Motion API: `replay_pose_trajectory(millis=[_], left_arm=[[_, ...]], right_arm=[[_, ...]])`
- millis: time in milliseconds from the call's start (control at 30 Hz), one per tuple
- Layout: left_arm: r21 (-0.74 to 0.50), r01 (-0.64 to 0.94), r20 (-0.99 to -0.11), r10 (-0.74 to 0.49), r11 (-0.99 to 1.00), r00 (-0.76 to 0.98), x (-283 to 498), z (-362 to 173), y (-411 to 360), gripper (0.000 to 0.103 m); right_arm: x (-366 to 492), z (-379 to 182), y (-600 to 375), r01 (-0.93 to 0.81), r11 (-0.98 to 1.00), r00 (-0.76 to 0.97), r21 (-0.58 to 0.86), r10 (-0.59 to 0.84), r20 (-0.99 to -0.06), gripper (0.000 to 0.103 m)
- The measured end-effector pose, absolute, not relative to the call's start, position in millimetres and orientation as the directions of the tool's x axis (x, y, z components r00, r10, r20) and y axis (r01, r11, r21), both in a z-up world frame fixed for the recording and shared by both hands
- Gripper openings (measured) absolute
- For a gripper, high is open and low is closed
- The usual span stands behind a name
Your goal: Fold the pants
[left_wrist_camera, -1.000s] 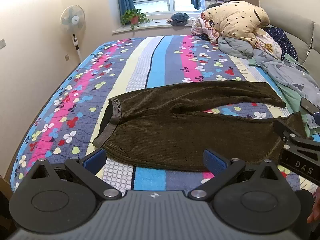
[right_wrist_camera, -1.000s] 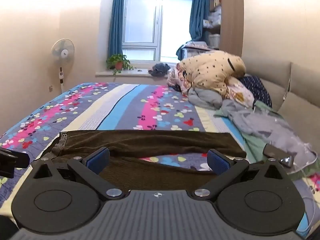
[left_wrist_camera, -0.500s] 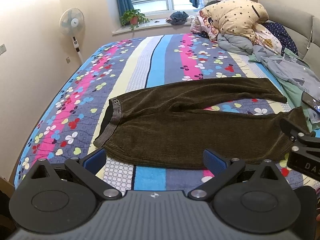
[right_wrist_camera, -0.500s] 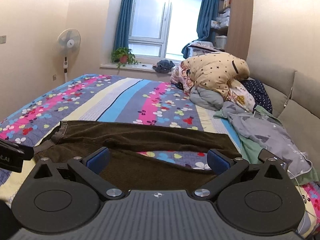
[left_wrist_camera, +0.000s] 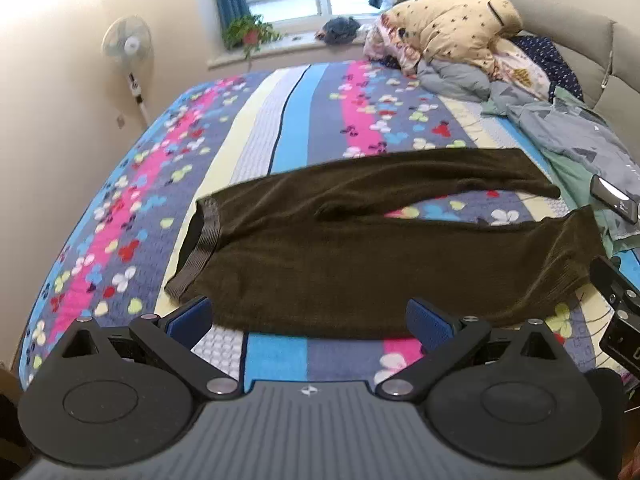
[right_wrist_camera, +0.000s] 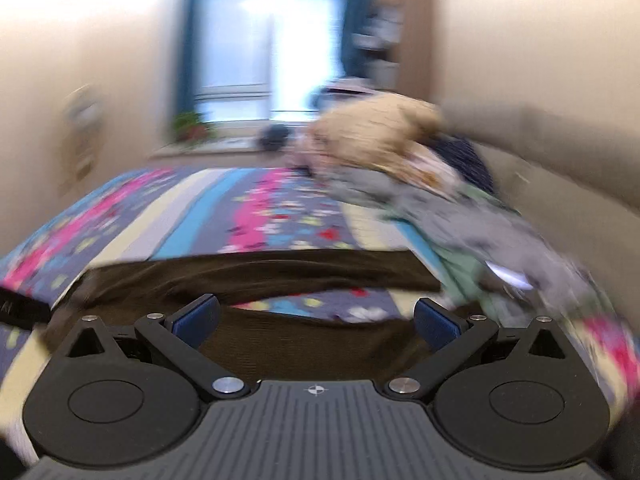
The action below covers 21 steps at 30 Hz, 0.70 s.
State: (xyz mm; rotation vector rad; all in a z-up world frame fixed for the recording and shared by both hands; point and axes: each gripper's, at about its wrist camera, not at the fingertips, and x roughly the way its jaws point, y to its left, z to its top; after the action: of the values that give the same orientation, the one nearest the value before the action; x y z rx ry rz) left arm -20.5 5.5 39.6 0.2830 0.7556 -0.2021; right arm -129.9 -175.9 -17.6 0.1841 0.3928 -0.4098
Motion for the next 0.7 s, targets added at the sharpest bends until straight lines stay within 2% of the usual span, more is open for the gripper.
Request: replay_pose_trajectory(millis=[133, 367, 533, 700], left_arm=[[0.198, 0.279, -0.696, -0.066, 0.940, 0.715, -23.9, 36.9, -2.2, 0.103], [0.215, 0.249, -0.684, -0.037, 0.944, 0.728, -20.2, 44.4, -4.7, 0.103], [0.211, 0.239, -0.693, -0.028, 0.948, 0.721, -22.8, 46.4, -8.3, 0.103], [0.225, 0.239, -0.695, -0.017, 0.945, 0.719, -28.6, 43.6, -18.7, 0.103]], right_arm=[[-119.9, -7.7, -184.9, 0.373, 0.927, 0.849, 0.024, -0.331, -0.411, 0.103], [-131.4, -11.8, -204.4, 0.345, 0.914, 0.873, 0.212, -0.229, -0.431, 0.103], [-137.3, -17.0, -207.8, 0.322, 0.928, 0.873, 0.187, -0.214, -0.439, 0.103], [-146.7, -20.8, -222.4, 0.352, 0.908, 0.871, 0.228, -0.228, -0.435, 0.103]])
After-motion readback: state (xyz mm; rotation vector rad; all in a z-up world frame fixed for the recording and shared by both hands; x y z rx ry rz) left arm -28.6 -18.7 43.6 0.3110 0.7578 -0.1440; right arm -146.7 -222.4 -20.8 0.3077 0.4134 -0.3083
